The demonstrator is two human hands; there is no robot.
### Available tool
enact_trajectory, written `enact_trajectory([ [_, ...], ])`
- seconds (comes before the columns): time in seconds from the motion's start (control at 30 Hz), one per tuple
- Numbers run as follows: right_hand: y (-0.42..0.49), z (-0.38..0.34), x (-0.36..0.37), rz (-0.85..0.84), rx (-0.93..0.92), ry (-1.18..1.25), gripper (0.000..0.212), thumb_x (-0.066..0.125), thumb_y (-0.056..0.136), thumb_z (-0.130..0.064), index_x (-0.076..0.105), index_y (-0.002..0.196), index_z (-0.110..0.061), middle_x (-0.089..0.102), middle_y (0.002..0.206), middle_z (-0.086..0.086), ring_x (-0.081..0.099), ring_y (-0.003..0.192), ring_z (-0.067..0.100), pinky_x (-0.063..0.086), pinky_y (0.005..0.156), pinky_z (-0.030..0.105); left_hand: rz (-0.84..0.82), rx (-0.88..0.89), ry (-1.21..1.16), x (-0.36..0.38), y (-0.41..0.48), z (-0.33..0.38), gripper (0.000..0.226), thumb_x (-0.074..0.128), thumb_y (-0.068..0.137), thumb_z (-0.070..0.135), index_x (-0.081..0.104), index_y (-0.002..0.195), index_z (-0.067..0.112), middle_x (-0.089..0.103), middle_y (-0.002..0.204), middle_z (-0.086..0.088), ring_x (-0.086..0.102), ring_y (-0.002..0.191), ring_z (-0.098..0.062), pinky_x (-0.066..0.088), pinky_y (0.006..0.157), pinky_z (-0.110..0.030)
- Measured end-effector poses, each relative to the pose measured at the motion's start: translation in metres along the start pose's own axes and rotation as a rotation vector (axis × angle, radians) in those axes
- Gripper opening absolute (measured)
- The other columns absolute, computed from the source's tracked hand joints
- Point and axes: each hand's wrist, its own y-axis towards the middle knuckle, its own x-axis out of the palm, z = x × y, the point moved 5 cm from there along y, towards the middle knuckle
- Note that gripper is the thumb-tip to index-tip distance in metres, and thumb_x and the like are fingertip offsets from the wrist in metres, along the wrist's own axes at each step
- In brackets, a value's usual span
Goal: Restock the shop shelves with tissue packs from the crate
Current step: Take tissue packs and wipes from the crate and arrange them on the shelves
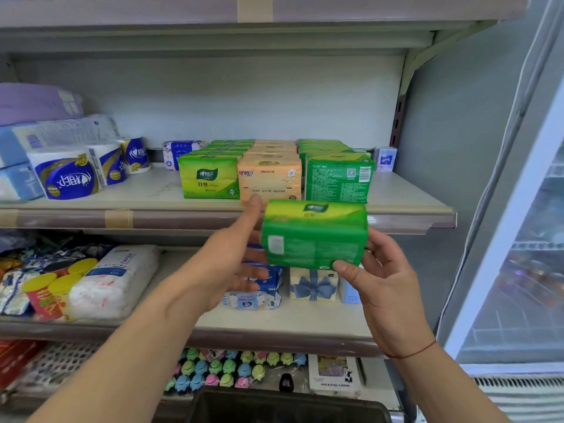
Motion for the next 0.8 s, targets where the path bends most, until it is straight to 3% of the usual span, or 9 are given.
enact_trajectory([
  [0.07,-0.003,-0.008,0.005,-0.077,-0.08,-0.048,0.059,0.073,0.074,0.021,0.06,0.123,-0.008,0.07,0.125,0.007,0.063,0.123,0.025,0.058,0.091,0.03,-0.303,-0.152,-0.203,0.01,-0.015,-0.012,0.094,0.042,0.08,0.09,0.073,0.121,0.011,0.071,0.105,-0.022,0.064,0.074,-0.028,0.053,0.061,-0.032],
  [0.13,-0.007,-0.013,0.011,-0.127,-0.135,-0.056,0.062,0.069,0.074,0.028,0.061,0.12,-0.014,0.067,0.126,0.01,0.061,0.124,0.026,0.058,0.088,0.029,-0.411,-0.17,-0.343,0.009,-0.024,-0.013,0.083,0.051,0.087,0.077,0.068,0.129,0.007,0.067,0.108,-0.024,0.062,0.074,-0.027,0.052,0.059,-0.03],
  [0.23,-0.012,-0.017,0.014,-0.141,-0.154,-0.099,0.071,0.065,0.079,0.029,0.063,0.125,-0.025,0.059,0.139,0.009,0.055,0.133,0.023,0.056,0.095,0.035,-0.411,-0.057,-0.484,0.001,-0.026,-0.01,0.064,0.066,0.088,0.041,0.057,0.141,0.006,0.062,0.12,-0.022,0.063,0.085,-0.031,0.056,0.062,-0.033],
  [0.3,-0.013,-0.012,0.011,-0.158,-0.066,-0.048,0.07,0.059,0.088,0.022,0.06,0.136,-0.029,0.053,0.148,0.007,0.05,0.139,0.024,0.052,0.103,0.047,-0.316,0.14,-0.455,-0.009,-0.023,-0.009,0.06,0.065,0.084,0.023,0.057,0.142,0.012,0.064,0.133,-0.021,0.064,0.101,-0.037,0.059,0.079,-0.046],
  [0.37,-0.017,-0.006,0.012,-0.181,0.131,0.201,0.057,0.053,0.094,0.002,0.056,0.143,-0.027,0.054,0.148,0.009,0.054,0.134,0.032,0.049,0.105,0.058,-0.206,0.339,-0.387,-0.017,-0.026,-0.006,0.059,0.064,0.084,0.008,0.056,0.141,0.019,0.066,0.134,-0.016,0.065,0.114,-0.04,0.055,0.095,-0.055],
  [0.47,-0.023,-0.002,0.024,-0.221,0.295,0.299,0.045,0.06,0.1,-0.023,0.055,0.144,-0.018,0.059,0.142,0.016,0.06,0.126,0.039,0.052,0.099,0.061,-0.188,0.434,-0.35,-0.018,-0.029,-0.006,0.069,0.066,0.08,-0.007,0.053,0.143,0.02,0.066,0.133,-0.014,0.064,0.122,-0.037,0.056,0.095,-0.053],
  [0.67,-0.024,0.002,0.025,-0.069,0.154,0.17,0.053,0.069,0.083,-0.015,0.06,0.135,-0.011,0.071,0.121,0.011,0.07,0.106,0.029,0.06,0.088,0.04,-0.238,0.384,-0.25,-0.015,-0.034,-0.01,0.058,0.078,0.081,0.012,0.059,0.135,0.02,0.064,0.134,-0.013,0.064,0.122,-0.031,0.055,0.101,-0.046],
  [0.73,-0.023,-0.002,0.022,-0.108,0.127,0.055,0.046,0.067,0.086,-0.011,0.064,0.132,-0.016,0.072,0.121,0.007,0.069,0.106,0.026,0.06,0.088,0.04,-0.03,0.488,0.122,-0.03,-0.038,0.004,0.059,0.087,0.076,0.042,0.062,0.128,0.032,0.063,0.134,0.001,0.061,0.125,-0.018,0.052,0.099,-0.028],
  [0.8,-0.022,-0.013,0.024,-0.213,0.033,-0.203,0.042,0.069,0.09,-0.006,0.069,0.128,-0.024,0.071,0.123,-0.001,0.067,0.111,0.02,0.058,0.093,0.041,0.075,0.635,0.573,-0.034,-0.044,0.028,0.077,0.082,0.067,0.064,0.051,0.136,0.049,0.048,0.145,0.021,0.047,0.133,-0.004,0.042,0.107,-0.028],
])
